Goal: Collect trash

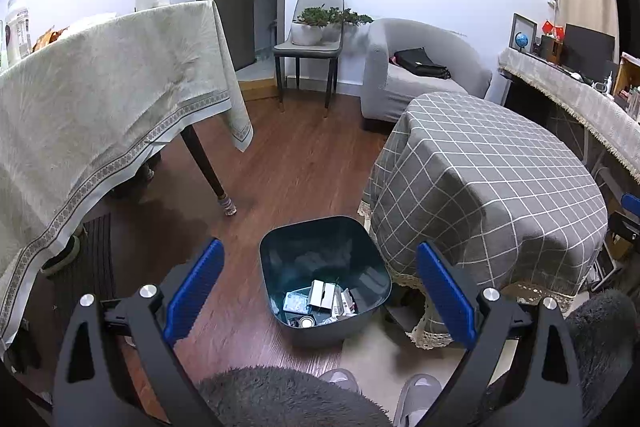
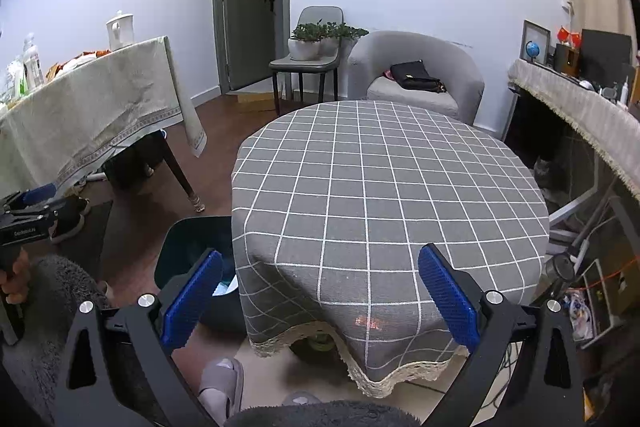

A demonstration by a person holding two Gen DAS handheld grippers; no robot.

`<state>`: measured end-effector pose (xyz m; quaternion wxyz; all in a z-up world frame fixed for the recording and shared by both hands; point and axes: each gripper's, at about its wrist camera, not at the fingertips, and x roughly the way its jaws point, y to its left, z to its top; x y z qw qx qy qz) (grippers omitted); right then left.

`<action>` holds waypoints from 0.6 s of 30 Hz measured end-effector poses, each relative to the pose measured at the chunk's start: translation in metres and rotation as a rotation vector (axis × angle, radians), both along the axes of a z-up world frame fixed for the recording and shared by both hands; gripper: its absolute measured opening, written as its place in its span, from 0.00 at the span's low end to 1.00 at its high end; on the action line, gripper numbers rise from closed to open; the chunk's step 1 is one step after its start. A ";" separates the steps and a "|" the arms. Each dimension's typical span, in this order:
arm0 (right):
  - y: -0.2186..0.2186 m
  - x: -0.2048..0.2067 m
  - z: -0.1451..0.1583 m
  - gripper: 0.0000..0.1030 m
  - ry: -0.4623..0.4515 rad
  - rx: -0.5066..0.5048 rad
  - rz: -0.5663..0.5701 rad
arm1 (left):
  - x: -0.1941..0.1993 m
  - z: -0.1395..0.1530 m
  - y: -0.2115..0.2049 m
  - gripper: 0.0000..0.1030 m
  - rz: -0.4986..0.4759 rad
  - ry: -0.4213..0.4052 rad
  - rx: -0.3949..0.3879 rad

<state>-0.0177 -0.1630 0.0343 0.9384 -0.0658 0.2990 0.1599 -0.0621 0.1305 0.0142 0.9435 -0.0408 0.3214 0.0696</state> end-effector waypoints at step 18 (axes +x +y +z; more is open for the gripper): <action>0.004 0.001 0.000 0.96 0.004 -0.008 0.006 | 0.000 -0.002 -0.002 0.95 0.012 0.001 0.004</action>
